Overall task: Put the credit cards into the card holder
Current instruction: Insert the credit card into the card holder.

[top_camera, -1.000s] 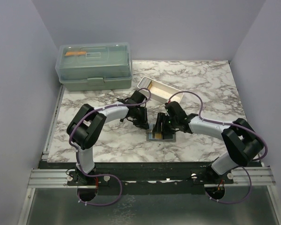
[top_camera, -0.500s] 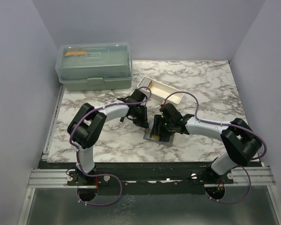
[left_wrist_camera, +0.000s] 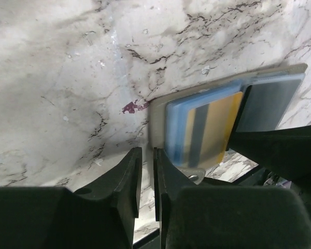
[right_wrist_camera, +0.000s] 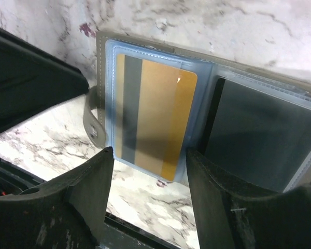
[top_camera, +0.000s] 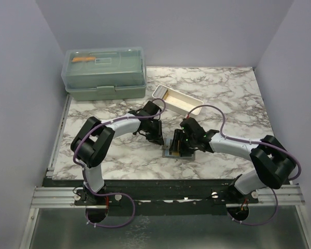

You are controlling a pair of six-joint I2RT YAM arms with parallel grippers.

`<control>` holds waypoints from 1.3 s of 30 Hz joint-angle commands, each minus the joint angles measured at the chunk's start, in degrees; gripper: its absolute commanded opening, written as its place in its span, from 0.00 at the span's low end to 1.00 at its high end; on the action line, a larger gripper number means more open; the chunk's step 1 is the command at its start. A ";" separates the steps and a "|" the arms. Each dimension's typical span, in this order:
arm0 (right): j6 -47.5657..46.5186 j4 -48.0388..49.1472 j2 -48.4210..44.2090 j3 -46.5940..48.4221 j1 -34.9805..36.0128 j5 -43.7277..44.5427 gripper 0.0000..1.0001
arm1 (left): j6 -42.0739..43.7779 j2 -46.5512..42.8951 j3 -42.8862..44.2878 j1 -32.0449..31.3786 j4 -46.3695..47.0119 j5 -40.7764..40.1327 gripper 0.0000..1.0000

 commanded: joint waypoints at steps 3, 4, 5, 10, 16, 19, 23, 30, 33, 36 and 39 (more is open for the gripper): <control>-2.63 0.62 4.51 5.73 0.50 -0.88 0.58 | -1.56 1.94 0.13 -2.71 1.91 2.79 0.18; -2.37 -0.01 4.33 6.00 0.44 -0.24 0.58 | -1.70 1.91 0.24 -2.82 1.99 2.53 0.18; -1.90 -0.71 3.31 5.81 0.49 0.64 0.58 | -1.59 1.57 0.19 -2.77 1.93 1.99 0.18; 0.00 -3.57 -1.53 2.31 0.39 3.36 0.59 | 0.57 -1.71 -0.77 -0.53 0.21 -0.80 0.24; 1.33 -3.77 -5.13 0.27 0.43 2.88 0.44 | 1.59 -6.39 -1.61 1.38 -2.93 -2.10 0.36; 0.46 -3.92 -3.58 1.18 0.41 3.06 0.30 | 0.24 -8.00 -2.02 1.42 -2.99 -0.40 0.37; 0.03 -3.98 -1.66 1.53 0.37 3.61 0.19 | -2.17 -9.06 -2.19 1.09 -2.10 3.94 0.37; 0.08 -3.22 -0.20 0.47 0.43 6.31 0.09 | -5.24 -9.12 -2.49 -0.76 1.25 7.95 0.36; 0.70 -2.38 1.67 -0.03 0.44 6.27 0.08 | -6.09 -8.08 -2.33 -1.65 2.45 8.73 0.37; 2.15 -3.10 3.37 -0.37 0.38 6.73 0.05 | -6.52 -7.53 -2.29 -2.56 2.94 8.16 0.38; 3.01 -2.15 3.33 -1.40 0.42 6.30 0.04 | -6.77 -6.75 -2.20 -3.07 3.06 7.50 0.41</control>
